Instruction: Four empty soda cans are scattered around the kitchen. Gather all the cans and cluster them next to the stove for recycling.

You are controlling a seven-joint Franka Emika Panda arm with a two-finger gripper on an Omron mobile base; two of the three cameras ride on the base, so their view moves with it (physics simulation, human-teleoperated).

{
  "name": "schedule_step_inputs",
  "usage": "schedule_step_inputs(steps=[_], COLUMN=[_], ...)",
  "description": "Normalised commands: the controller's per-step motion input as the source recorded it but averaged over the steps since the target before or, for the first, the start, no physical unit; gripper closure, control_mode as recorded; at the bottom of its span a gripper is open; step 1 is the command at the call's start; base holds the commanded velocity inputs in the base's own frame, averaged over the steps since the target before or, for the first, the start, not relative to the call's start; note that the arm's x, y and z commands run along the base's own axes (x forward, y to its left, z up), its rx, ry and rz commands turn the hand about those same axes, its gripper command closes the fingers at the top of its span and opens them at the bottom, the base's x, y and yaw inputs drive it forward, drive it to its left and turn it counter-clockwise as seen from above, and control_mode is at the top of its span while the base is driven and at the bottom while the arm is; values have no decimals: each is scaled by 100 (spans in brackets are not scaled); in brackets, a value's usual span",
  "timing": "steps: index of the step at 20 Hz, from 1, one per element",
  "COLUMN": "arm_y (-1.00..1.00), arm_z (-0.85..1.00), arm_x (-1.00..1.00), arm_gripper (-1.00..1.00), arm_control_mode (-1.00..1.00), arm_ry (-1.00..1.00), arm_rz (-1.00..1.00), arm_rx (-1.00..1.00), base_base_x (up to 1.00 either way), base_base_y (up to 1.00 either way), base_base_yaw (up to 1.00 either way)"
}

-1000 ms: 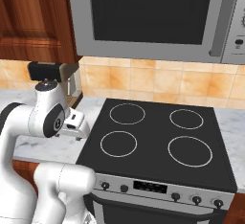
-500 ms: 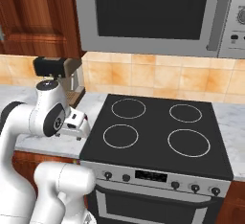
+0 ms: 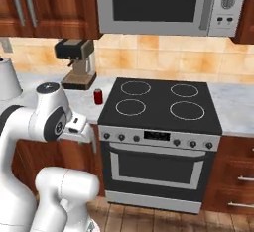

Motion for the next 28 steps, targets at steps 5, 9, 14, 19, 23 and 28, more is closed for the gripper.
schedule_step_inputs(steps=[5,9,14,19,23,28], arm_y=[0,0,0,0,0,0], arm_z=[0,0,0,0,0,0], arm_x=[0,0,0,0,0,0], arm_gripper=[-100,-100,-100,-100,-100,-100], arm_control_mode=[100,100,100,100,100,100], arm_ry=[0,0,0,0,0,0], arm_rz=[0,0,0,0,0,0], arm_rx=[0,0,0,0,0,0], base_base_x=[-4,0,0,24,100,80], base_base_y=[-4,0,0,18,-1,-81], base_base_yaw=[-69,-100,-98,-42,-2,-17])
